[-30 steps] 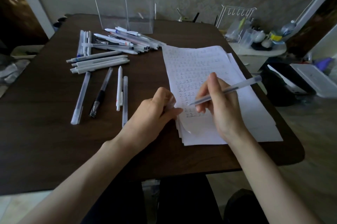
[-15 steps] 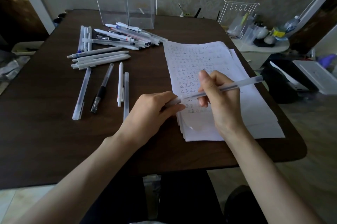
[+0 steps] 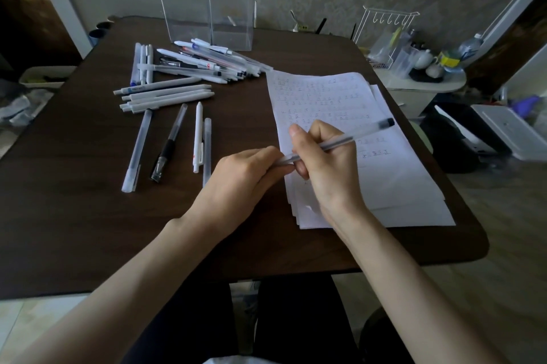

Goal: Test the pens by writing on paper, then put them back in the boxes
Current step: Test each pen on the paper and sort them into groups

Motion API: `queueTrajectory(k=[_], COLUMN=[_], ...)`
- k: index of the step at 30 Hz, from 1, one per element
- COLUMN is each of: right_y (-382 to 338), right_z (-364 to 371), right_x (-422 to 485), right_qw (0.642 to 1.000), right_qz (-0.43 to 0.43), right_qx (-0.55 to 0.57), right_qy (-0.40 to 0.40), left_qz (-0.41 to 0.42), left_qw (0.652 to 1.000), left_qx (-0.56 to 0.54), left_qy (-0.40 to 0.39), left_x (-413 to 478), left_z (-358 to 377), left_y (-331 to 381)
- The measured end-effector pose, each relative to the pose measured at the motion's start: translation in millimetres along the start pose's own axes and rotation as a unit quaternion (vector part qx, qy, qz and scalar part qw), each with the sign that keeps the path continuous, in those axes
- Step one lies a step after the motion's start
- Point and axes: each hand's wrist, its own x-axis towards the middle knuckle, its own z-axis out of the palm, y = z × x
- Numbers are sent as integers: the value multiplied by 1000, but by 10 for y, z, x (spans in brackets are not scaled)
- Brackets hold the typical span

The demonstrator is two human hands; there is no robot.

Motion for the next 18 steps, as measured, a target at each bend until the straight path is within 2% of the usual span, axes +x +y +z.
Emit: queueTrajectory(k=[3,5,7,9,12,14,16,18], right_y=[-32,-68,-95,-71,46,134,197,248], right_z=[73,128,171,257,384,491,626,799], right_x=[3,69,182,368,734,986,1185,1315], right_qw=[999,996,988,984,974,955,938,914], right_qz=[40,79,111,122,94,62,8,-64], right_qx=[14,-11,-75,-116,-208,-289,-344,-378], right_qy=[-8,-50,-81,-59,12,8,-41,-132], left_qz=[4,-17,-79,-151,-188,-218,-233,-232], left_qw=[999,998,994,981,945,921,910,914], left_qx=[37,58,74,124,262,320,342,332], left_qy=[-14,-20,-10,11,48,39,26,27], left_x=[0,-9,-27,-71,-159,-218,-264,-298], left_z=[-82,-133,-170,-271,-386,-371,-328,-303], left_y=[-28,-7,15,-20,-128,-171,-168,-200])
